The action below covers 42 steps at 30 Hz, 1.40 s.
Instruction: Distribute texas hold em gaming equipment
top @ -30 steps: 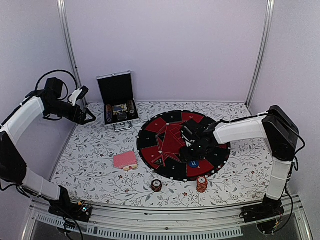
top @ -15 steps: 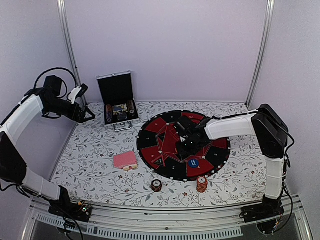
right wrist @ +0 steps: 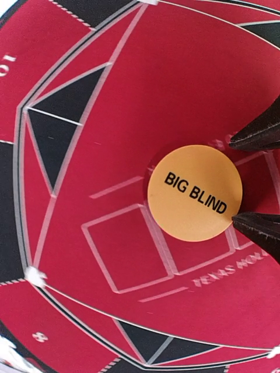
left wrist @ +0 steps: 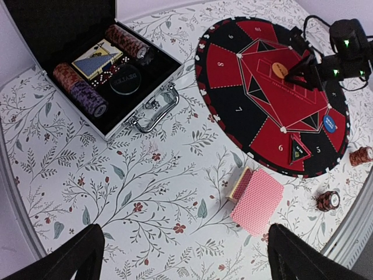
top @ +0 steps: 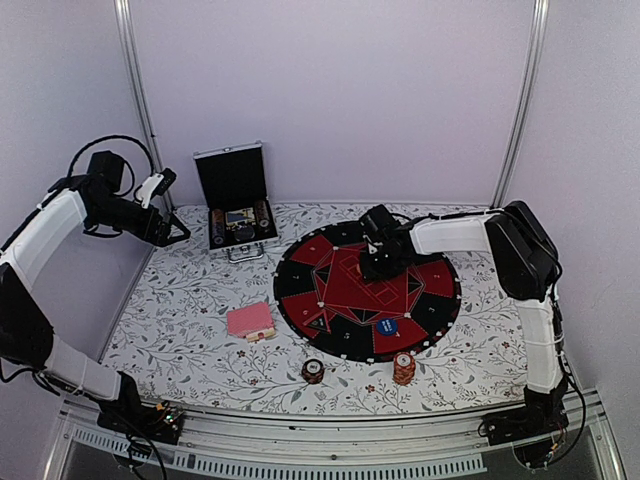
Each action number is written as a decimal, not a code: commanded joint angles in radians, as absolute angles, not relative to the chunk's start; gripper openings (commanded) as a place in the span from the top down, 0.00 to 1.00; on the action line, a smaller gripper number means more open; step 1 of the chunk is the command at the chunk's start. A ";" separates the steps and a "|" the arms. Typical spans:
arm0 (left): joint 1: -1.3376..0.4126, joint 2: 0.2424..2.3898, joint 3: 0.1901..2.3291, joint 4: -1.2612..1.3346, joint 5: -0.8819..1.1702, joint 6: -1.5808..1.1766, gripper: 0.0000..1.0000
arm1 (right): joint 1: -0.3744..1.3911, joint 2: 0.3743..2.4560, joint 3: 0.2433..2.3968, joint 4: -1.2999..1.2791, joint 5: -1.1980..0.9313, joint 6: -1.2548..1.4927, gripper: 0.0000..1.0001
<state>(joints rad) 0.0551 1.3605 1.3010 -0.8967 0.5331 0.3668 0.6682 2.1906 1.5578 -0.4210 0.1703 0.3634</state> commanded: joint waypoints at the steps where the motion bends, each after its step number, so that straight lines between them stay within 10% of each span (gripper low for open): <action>1: 0.062 1.374 1.325 -0.913 0.537 0.377 0.00 | 0.631 2.261 1.636 -0.412 0.172 0.326 0.61; 31: 0.063 1.375 1.331 -0.917 0.558 0.368 0.00 | 0.547 2.452 1.933 -0.431 0.136 0.265 0.65; 42: 0.062 1.369 1.332 -0.919 0.587 0.364 0.00 | 0.586 2.125 1.533 -0.348 0.125 0.287 0.36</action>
<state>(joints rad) 0.0551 1.3876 1.3098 -0.9035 0.5598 0.3660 0.5606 2.2810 1.6752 -0.3561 0.1356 0.2722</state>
